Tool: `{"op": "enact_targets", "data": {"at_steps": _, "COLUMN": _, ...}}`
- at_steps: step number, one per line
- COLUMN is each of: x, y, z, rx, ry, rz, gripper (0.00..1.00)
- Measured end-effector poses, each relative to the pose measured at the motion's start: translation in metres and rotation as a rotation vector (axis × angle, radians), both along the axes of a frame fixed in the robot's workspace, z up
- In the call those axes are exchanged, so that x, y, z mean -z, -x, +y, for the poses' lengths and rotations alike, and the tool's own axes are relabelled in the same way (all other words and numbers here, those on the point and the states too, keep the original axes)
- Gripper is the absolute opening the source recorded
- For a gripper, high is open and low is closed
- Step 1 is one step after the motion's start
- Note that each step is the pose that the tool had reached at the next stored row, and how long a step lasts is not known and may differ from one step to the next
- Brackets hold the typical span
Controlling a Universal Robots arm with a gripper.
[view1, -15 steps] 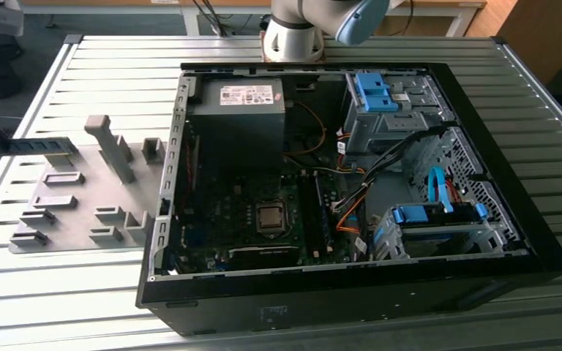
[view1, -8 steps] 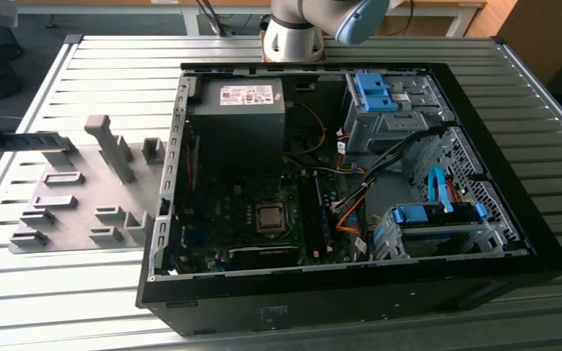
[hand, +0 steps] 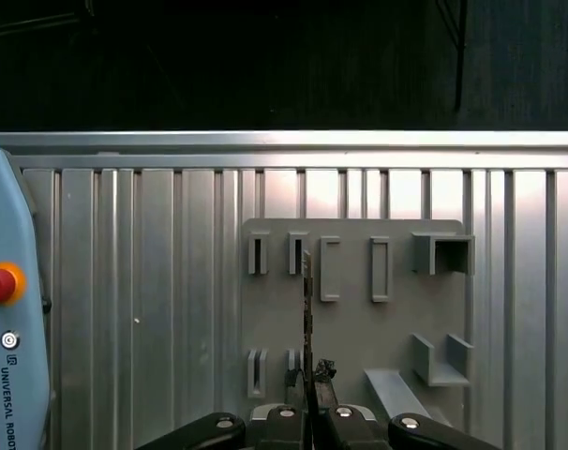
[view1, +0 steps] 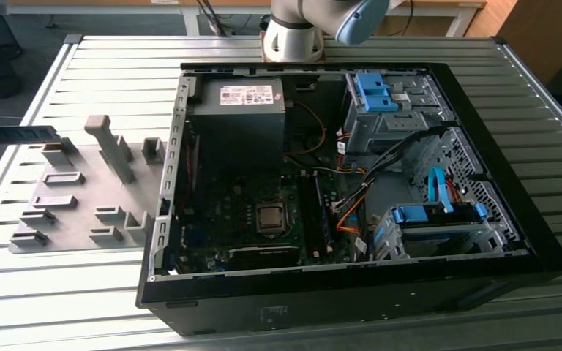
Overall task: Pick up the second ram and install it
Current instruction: 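Pick up the second ram and move it above second insertion slot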
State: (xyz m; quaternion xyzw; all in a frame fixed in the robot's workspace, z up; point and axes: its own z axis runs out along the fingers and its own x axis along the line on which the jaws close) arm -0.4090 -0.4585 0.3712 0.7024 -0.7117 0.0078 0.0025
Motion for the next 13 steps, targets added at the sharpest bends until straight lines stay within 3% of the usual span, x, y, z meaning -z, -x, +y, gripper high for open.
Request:
{"op": "enact_targets", "data": {"at_steps": 9, "x": -0.0128, "y": 0.0, "z": 0.0001, "rx": 0.001, "ry": 0.0, "rz": 0.0, "gripper": 0.14}}
{"op": "enact_targets", "data": {"at_steps": 13, "x": -0.0145, "y": 0.0, "z": 0.0002, "rx": 0.002, "ry": -0.0002, "rz": -0.0002, "gripper": 0.14}}
